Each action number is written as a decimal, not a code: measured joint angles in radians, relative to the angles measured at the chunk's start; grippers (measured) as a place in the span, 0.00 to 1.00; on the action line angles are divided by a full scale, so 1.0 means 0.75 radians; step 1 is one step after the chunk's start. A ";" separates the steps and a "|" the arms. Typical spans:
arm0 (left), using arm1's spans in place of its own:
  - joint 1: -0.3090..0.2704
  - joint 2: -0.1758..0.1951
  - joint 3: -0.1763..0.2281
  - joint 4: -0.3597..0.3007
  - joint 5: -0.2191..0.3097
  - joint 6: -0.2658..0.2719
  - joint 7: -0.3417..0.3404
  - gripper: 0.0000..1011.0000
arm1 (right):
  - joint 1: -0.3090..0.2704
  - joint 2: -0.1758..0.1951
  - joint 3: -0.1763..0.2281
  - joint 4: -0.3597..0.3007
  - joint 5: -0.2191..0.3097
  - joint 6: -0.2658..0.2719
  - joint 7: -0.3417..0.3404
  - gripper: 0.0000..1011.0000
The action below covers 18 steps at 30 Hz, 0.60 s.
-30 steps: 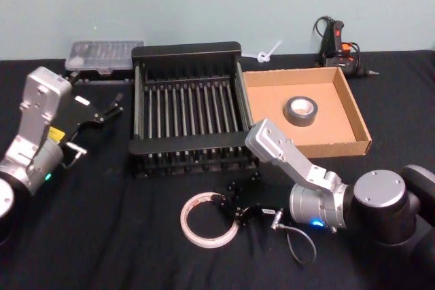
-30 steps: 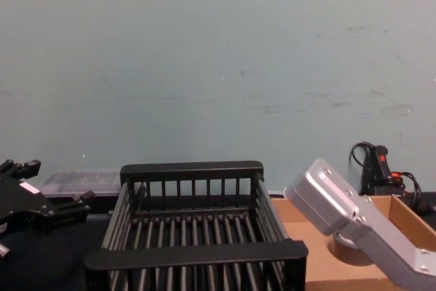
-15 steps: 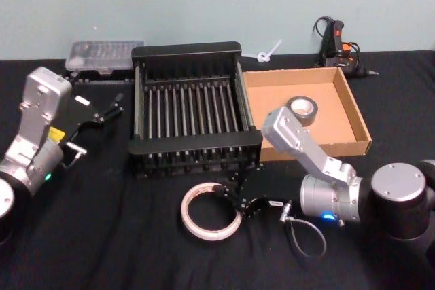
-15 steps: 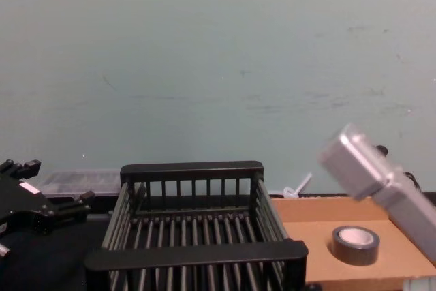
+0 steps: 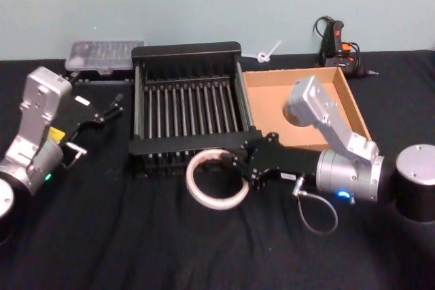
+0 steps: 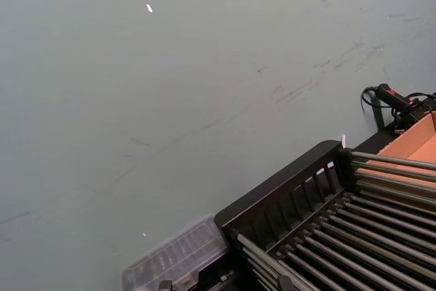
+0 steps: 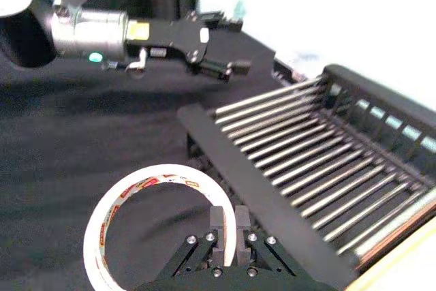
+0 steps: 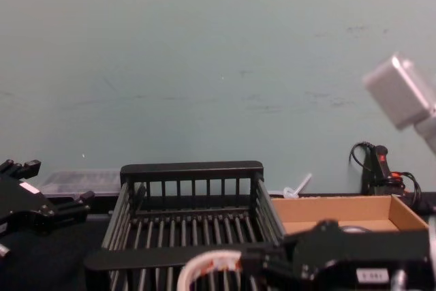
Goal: Pick up the white tape and place it into the black box , Pick up the silver tape and place it into the brown box.
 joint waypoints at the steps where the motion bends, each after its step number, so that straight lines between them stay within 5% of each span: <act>1: 0.000 0.000 0.000 0.000 0.000 0.000 0.000 0.99 | 0.003 0.000 0.003 -0.001 0.004 -0.003 -0.002 0.10; 18: 0.000 0.000 0.000 0.000 0.000 0.000 0.000 0.99 | 0.109 -0.079 0.044 0.085 0.043 0.010 -0.120 0.10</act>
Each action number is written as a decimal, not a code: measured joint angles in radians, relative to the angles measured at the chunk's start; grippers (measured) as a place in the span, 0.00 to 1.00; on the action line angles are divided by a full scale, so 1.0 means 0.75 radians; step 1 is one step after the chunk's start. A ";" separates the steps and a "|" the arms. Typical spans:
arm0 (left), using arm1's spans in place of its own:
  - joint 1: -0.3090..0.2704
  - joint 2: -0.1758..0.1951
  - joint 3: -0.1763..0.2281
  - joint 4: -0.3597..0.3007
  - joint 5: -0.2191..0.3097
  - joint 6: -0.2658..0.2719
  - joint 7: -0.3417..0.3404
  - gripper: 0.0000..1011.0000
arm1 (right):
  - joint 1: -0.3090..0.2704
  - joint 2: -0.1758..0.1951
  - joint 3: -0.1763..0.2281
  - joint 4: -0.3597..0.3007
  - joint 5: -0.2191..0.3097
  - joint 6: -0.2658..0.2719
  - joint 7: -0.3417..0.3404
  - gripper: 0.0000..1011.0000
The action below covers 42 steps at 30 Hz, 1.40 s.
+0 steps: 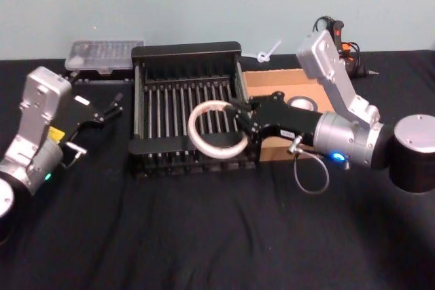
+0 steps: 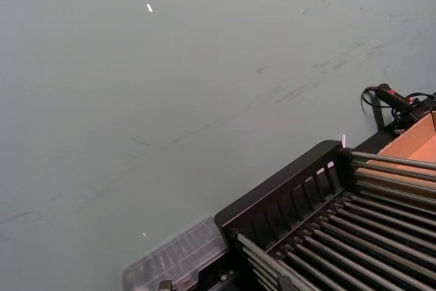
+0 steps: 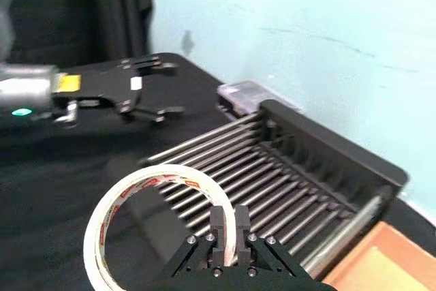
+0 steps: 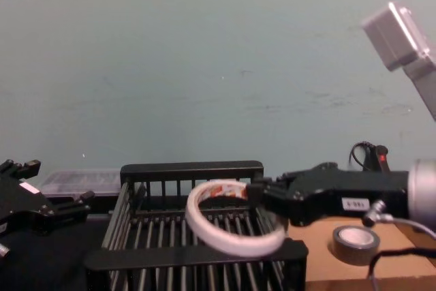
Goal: Pick up the white tape and place it into the black box , Pick up the silver tape and place it into the brown box.
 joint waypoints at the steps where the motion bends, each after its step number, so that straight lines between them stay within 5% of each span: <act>1: 0.000 0.000 0.000 0.000 0.000 0.000 0.000 0.99 | 0.010 -0.014 0.004 0.013 -0.003 0.010 -0.021 0.10; 19: 0.000 0.000 0.000 0.000 0.000 0.000 0.000 0.99 | 0.144 -0.188 0.033 0.222 -0.070 0.057 -0.164 0.10; 31: 0.000 0.000 0.000 0.000 0.000 0.000 0.000 0.99 | 0.267 -0.351 0.050 0.450 -0.139 0.100 -0.260 0.10; 42: 0.000 0.000 0.000 0.000 0.000 0.000 0.000 0.99 | 0.351 -0.449 0.046 0.664 -0.204 0.104 -0.301 0.10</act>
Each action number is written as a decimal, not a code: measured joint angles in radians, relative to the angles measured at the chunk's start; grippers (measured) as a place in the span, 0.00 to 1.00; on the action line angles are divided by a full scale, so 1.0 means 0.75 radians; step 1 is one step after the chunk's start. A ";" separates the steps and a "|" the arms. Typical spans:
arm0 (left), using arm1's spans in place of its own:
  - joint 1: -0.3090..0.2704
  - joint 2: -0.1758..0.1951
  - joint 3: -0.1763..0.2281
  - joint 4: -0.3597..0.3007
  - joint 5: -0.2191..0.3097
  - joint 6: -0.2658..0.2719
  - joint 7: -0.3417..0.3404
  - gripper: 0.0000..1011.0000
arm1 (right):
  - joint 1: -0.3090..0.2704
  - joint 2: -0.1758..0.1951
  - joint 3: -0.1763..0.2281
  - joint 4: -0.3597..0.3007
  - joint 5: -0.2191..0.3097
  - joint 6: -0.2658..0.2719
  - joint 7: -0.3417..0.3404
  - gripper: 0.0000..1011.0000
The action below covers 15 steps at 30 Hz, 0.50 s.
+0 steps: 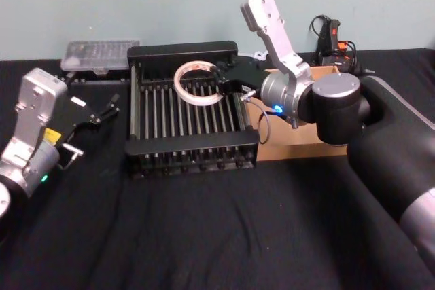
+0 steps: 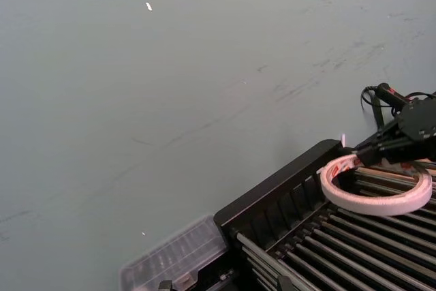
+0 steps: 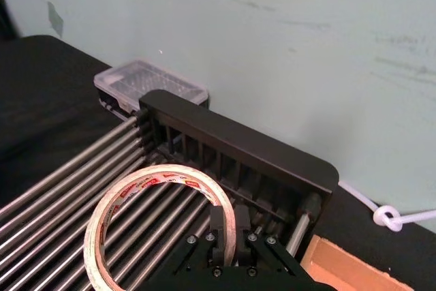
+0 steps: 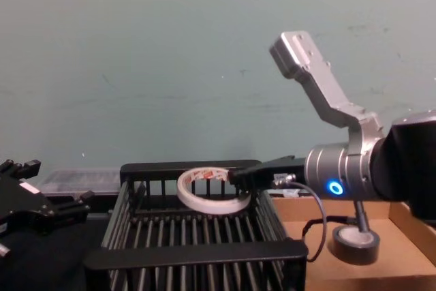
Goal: Pick up the white tape and place it into the black box , Pick up the silver tape and place it into the brown box.
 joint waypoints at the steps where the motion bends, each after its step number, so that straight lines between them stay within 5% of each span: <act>1: 0.000 0.000 0.000 0.000 0.000 0.000 0.000 0.99 | 0.002 -0.003 0.000 0.008 -0.004 0.000 -0.001 0.10; 15: 0.000 0.000 0.000 0.000 0.000 0.000 0.000 0.99 | 0.007 -0.018 0.007 0.043 -0.036 0.005 0.000 0.10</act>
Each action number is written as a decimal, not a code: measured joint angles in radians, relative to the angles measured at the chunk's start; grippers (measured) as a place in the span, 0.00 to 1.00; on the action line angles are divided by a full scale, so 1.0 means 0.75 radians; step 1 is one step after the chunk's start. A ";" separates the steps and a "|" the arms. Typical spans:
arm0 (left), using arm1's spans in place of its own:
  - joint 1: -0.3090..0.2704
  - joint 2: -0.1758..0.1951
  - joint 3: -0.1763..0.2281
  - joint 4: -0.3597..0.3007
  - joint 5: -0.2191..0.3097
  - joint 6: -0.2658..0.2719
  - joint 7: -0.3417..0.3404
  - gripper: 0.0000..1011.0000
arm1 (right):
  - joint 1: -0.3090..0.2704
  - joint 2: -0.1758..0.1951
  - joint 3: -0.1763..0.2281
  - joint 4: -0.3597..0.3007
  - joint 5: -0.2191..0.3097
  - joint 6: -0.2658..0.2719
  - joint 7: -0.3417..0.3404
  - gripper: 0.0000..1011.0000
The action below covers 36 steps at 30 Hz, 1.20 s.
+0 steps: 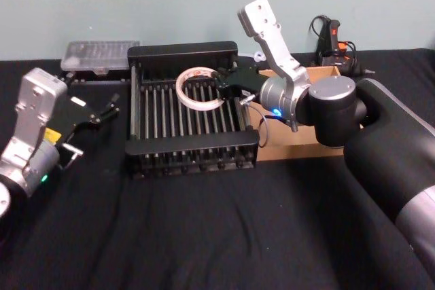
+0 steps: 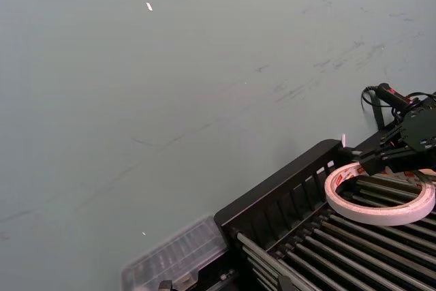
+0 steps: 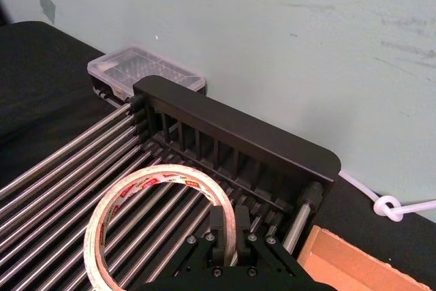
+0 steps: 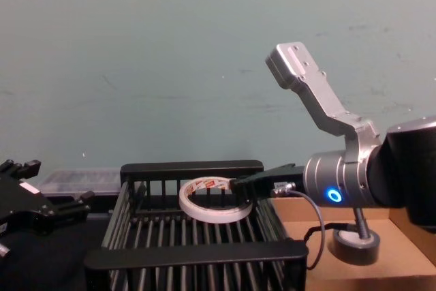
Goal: Pick up the white tape and place it into the black box , Pick up the silver tape and place it into the brown box.
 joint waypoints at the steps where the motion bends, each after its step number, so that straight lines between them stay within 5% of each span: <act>1: 0.000 0.000 0.000 0.000 0.000 0.000 0.000 0.99 | 0.000 0.000 0.000 0.000 0.000 0.000 0.000 0.10; 7: 0.000 0.000 0.000 0.000 0.000 0.000 0.000 0.99 | 0.000 0.000 0.000 0.001 0.001 0.000 0.000 0.13; 36: 0.000 0.000 0.000 0.000 0.000 0.000 0.000 0.99 | 0.002 0.000 -0.002 0.002 0.005 -0.002 0.000 0.98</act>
